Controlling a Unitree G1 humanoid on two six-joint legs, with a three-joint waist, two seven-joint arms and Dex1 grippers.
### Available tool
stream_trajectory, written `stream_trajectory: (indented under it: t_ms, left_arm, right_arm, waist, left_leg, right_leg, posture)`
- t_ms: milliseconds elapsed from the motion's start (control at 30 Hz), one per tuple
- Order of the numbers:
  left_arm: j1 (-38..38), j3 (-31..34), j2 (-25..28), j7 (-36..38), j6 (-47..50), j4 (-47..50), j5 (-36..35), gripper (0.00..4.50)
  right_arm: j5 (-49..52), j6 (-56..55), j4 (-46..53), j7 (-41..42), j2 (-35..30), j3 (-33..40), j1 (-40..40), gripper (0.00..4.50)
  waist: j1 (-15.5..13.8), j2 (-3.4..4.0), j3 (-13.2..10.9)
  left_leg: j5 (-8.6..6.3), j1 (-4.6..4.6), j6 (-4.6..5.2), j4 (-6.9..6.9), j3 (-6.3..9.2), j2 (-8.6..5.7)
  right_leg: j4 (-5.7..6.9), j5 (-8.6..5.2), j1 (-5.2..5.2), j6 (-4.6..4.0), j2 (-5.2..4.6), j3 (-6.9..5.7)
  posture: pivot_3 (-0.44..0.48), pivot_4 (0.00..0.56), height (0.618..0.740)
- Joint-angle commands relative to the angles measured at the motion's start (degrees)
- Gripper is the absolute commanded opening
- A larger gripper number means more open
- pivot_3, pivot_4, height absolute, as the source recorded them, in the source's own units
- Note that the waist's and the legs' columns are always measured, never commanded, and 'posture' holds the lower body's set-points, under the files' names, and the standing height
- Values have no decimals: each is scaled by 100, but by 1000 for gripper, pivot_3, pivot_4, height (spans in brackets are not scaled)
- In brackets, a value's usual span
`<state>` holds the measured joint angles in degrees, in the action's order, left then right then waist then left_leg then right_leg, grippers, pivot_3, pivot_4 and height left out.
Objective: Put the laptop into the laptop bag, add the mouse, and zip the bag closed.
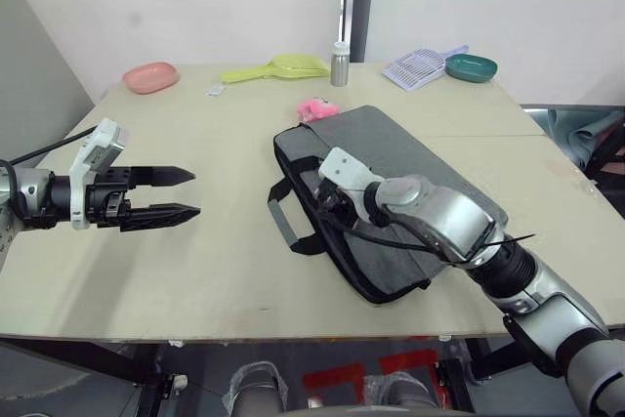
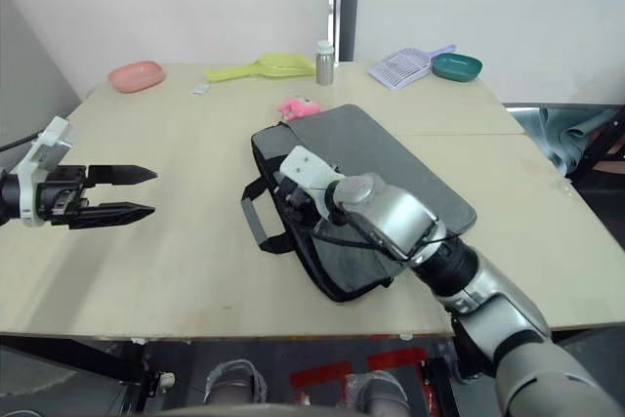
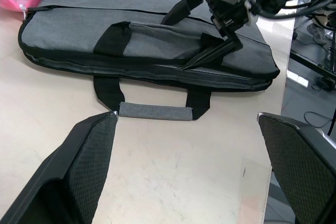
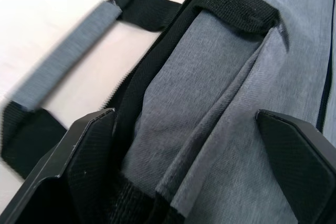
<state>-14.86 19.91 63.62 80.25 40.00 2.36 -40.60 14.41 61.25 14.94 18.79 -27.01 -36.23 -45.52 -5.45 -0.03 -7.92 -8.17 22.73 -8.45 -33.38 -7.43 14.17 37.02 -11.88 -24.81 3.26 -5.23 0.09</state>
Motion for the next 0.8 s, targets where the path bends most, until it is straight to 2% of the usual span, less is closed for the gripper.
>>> stream_trajectory:
  t_ms: [33,333,400,600,800]
  left_arm:
    - [-54,221,70,-52,-18,185,-106,4500]
    - [-93,192,49,-121,-63,170,-112,4500]
    - [-90,198,57,-108,-90,145,-99,4500]
    - [-152,136,46,-87,-158,99,-76,4500]
    - [-325,22,72,-23,-189,-15,-53,4500]
  right_arm:
    - [-461,-226,-261,132,-149,-62,15,3663]
    - [-763,-257,-111,514,-119,161,126,549]
    - [-810,-220,-14,588,-158,175,172,35]
    - [-570,-728,541,1315,-294,379,489,35]
    - [-281,-2009,1222,2754,-953,416,995,35]
  waist:
    - [-2,0,0]
    - [4,-1,0]
    - [7,0,0]
    - [2,-2,1]
    - [24,-2,1]
  left_leg:
    - [0,0,0,-5,1,0]
    - [1,4,2,-35,8,0]
    - [1,7,2,-35,8,1]
    - [1,12,3,-34,10,1]
    - [0,11,4,-29,9,4]
  right_leg:
    - [4,0,0,0,-1,0]
    - [18,8,3,0,-1,3]
    - [18,8,2,0,0,2]
    - [14,8,0,0,0,0]
    - [12,5,-2,-4,2,0]
  posture:
    - [0,150,740]
    - [0,150,740]
    - [0,150,740]
    - [0,150,740]
    - [0,150,740]
